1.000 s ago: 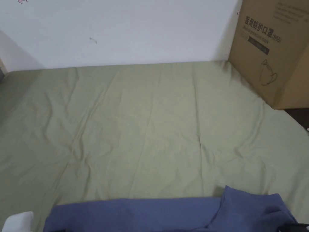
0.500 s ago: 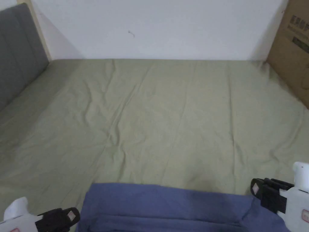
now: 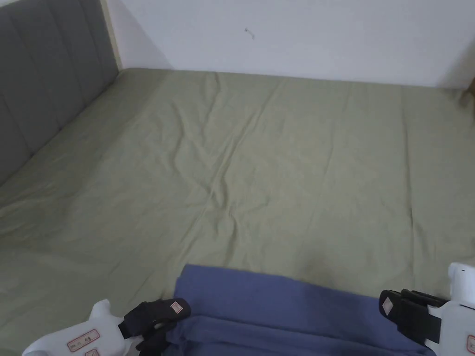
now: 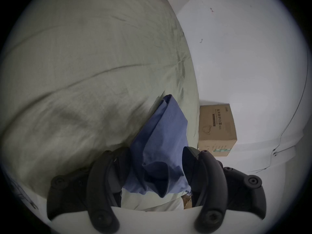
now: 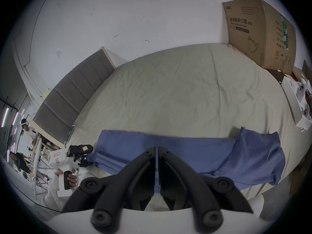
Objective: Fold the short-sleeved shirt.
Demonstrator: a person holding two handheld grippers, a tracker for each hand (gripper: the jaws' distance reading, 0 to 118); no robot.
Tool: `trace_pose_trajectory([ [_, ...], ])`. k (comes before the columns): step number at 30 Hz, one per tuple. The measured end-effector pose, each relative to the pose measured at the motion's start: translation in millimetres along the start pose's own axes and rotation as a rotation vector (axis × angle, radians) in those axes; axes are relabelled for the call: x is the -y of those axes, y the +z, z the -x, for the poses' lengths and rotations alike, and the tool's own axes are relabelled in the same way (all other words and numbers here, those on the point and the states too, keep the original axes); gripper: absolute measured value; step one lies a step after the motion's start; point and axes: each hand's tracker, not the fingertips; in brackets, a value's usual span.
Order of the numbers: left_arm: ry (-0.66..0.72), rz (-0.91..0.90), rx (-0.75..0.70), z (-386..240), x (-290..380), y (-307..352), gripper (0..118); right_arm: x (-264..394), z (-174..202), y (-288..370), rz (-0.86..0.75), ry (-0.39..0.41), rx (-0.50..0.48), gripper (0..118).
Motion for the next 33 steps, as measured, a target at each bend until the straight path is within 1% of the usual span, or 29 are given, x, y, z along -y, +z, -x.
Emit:
trace_pose_trajectory([
  [2, -0.033, 0.008, -0.031, 0.7, -2.8, -2.1, 57, 0.0, -2.3, -1.3, 0.007, -0.014, 0.001, 4],
  [3, -0.041, 0.003, -0.048, 1.4, -3.2, -6.3, 47, 0.1, -3.8, -2.8, 0.009, -0.019, 0.007, 4],
  [5, -0.036, -0.002, -0.061, -3.8, 6.4, -11.1, 34, 1.1, -5.5, -6.0, 0.016, -0.029, 0.018, 4],
  [6, -0.041, 0.003, -0.073, -4.3, 6.0, -13.4, 34, 1.8, -5.3, -6.8, 0.02, -0.033, 0.02, 4],
  [7, -0.048, 0.023, -0.115, -4.4, 4.9, -16.8, 31, 3.2, -6.1, -7.5, 0.025, -0.037, 0.015, 4],
  [8, -0.052, 0.033, -0.124, -3.3, 6.5, -22.2, 24, 4.7, -6.3, -8.0, 0.029, -0.043, 0.012, 4],
  [9, -0.049, 0.028, -0.113, -6.3, 6.2, -23.6, 13, 5.9, -6.4, -8.7, 0.033, -0.044, 0.01, 4],
  [10, -0.053, 0.036, -0.123, -10.7, 5.4, -23.7, 11, 6.6, -6.2, -9.4, 0.04, -0.042, 0.011, 4],
  [12, -0.106, 0.048, -0.154, -21.8, 5.5, -20.1, 9, 8.4, -6.4, -9.6, 0.046, -0.04, 0.024, 4],
  [14, -0.104, 0.047, -0.144, -27.1, 3.2, -14.0, 9, 9.5, -2.7, -7.6, 0.051, -0.042, 0.021, 4],
  [15, -0.088, 0.052, -0.122, -29.2, 1.3, -11.5, 9, 10.2, -3.8, -6.6, 0.049, -0.048, 0.024, 4],
  [17, -0.052, 0.019, -0.031, -39.0, 0.7, -6.6, 9, 10.1, -6.8, -4.9, 0.047, -0.061, 0.026, 4],
  [18, -0.047, 0.01, 0.003, -47.9, 1.0, -5.1, 9, 9.5, -7.8, -2.8, 0.04, -0.072, 0.03, 4],
  [19, -0.074, 0.022, 0.023, -57.5, 1.1, -5.1, 9, 9.5, -9.8, -1.1, 0.036, -0.078, 0.028, 4],
  [23, -0.262, 0.041, 0.027, -122.1, 12.3, -18.1, 9, 9.2, -21.9, 12.3, 0.002, -0.125, 0.029, 4],
  [24, -0.287, 0.057, 0.036, -134.9, 13.6, -26.3, 9, 9.8, -25.6, 16.0, -0.008, -0.137, 0.033, 4],
  [27, -0.48, 0.156, 0.059, -189.7, 44.1, -55.6, 9, 11.7, -45.9, 32.7, -0.052, -0.188, 0.051, 4],
  [28, -0.555, 0.197, 0.064, -212.2, 66.6, -66.5, 9, 13.4, -53.1, 38.2, -0.061, -0.204, 0.052, 4],
  [30, -0.734, 0.314, 0.062, -244.8, 105.5, -97.3, 9, 16.5, -74.8, 50.9, -0.091, -0.261, 0.076, 4],
  [32, -0.875, 0.413, 0.041, -260.2, 145.9, -131.8, 9, 22.8, -94.1, 63.2, -0.112, -0.308, 0.098, 4],
  [33, -0.922, 0.462, 0.005, -262.6, 165.6, -148.2, 9, 26.3, -105.9, 69.2, -0.123, -0.33, 0.113, 4],
])
